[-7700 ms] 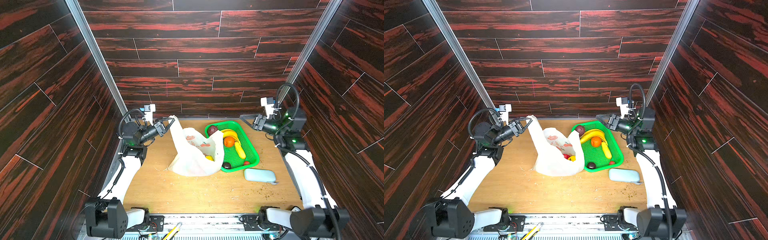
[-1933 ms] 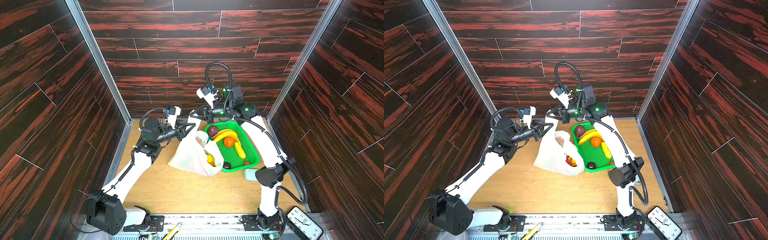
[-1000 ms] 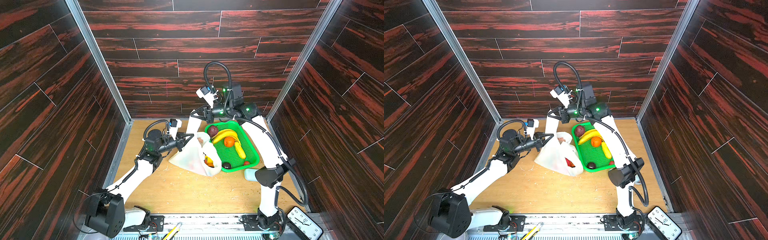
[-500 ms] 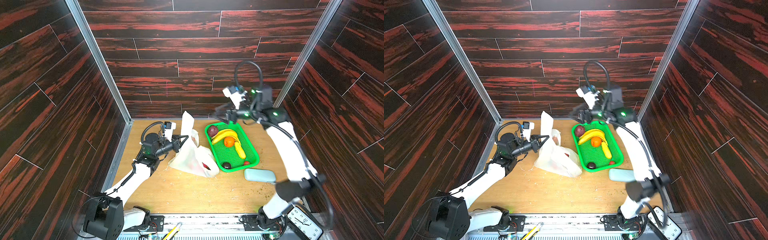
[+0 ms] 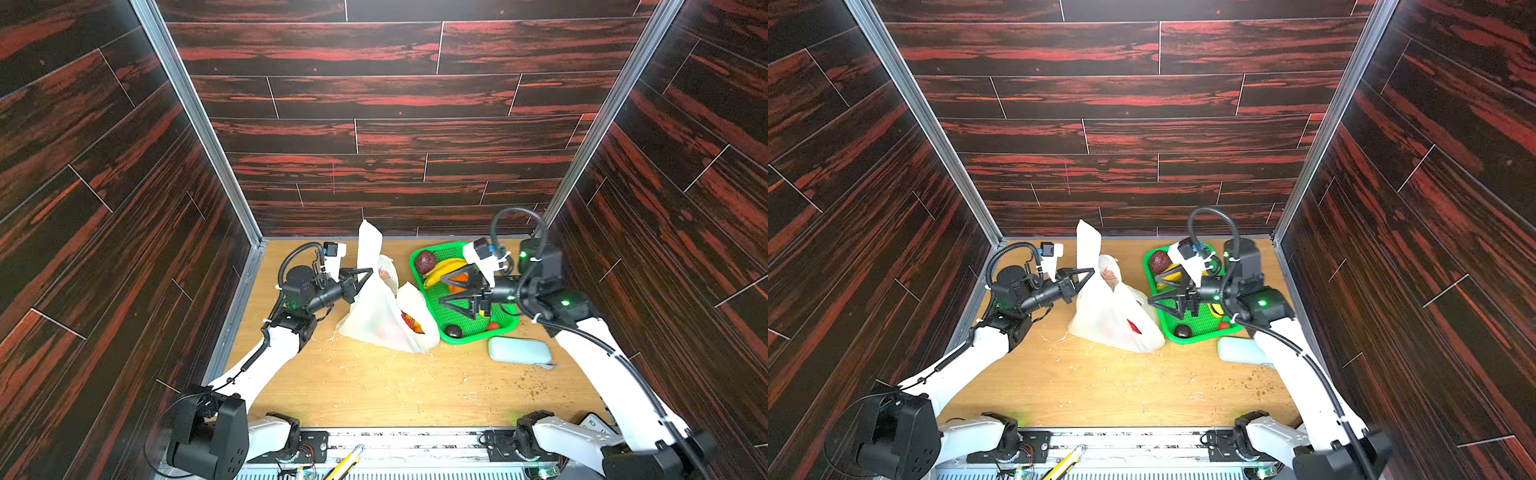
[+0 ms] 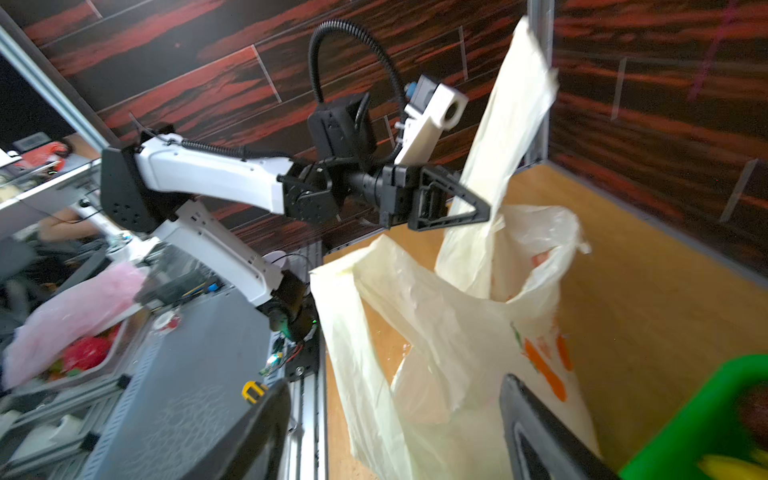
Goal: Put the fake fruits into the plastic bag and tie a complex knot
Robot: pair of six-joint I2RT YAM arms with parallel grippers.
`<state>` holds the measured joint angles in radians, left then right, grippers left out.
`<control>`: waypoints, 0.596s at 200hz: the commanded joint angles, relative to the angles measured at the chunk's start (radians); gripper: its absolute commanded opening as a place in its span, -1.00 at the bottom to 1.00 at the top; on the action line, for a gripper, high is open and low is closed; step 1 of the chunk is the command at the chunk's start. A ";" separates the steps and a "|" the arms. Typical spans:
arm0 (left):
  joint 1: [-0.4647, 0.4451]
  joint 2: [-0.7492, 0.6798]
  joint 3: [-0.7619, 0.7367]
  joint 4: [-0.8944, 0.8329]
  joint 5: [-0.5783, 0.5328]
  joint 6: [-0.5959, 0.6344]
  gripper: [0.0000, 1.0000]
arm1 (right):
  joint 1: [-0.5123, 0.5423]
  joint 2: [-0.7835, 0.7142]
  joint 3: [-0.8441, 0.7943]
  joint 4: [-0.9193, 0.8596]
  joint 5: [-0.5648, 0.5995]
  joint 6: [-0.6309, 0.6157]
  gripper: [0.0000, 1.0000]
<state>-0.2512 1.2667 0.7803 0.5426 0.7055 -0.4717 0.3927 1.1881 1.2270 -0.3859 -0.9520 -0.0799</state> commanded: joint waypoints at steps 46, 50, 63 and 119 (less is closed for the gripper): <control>0.010 -0.040 -0.012 0.002 0.003 0.010 -1.00 | 0.124 0.153 0.040 0.141 -0.108 0.041 0.29; 0.010 -0.041 -0.013 0.002 0.003 0.011 -1.00 | 0.126 0.157 0.041 0.141 -0.109 0.044 0.23; 0.010 -0.042 -0.012 0.002 0.005 0.012 -1.00 | 0.126 0.168 0.045 0.149 -0.113 0.056 -0.01; 0.018 -0.062 -0.010 -0.030 -0.003 0.026 -1.00 | 0.128 0.171 0.090 0.163 -0.139 0.092 -1.00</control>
<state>-0.2451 1.2453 0.7738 0.5220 0.7052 -0.4610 0.5171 1.3506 1.2839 -0.2420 -1.0538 0.0074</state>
